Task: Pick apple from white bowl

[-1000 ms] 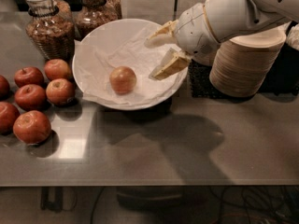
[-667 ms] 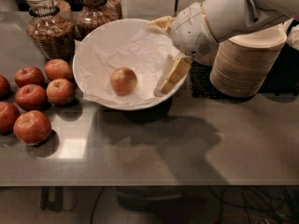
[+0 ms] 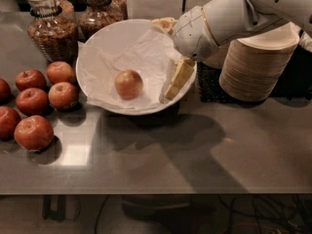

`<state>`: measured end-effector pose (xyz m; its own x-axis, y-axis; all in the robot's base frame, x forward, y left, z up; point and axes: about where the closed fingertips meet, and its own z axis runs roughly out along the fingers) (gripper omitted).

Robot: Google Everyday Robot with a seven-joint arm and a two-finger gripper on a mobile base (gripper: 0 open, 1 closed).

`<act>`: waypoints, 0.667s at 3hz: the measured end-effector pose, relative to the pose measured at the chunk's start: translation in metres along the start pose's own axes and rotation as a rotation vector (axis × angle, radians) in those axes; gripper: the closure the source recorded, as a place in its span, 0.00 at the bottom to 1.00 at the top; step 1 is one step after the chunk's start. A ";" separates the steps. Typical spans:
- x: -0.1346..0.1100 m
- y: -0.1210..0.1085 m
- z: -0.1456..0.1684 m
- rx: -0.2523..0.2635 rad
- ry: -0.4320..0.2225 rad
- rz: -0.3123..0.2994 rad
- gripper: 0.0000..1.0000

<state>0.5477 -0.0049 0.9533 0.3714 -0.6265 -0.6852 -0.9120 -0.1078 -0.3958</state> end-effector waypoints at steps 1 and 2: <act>0.004 -0.027 0.014 -0.001 -0.034 0.044 0.00; 0.000 -0.059 0.017 0.031 -0.085 0.095 0.00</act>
Offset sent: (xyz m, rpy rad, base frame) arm 0.0942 0.0230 0.0324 0.1904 0.0909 -0.0958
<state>0.6050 0.0143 0.9661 0.2982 -0.5646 -0.7696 -0.9385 -0.0261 -0.3444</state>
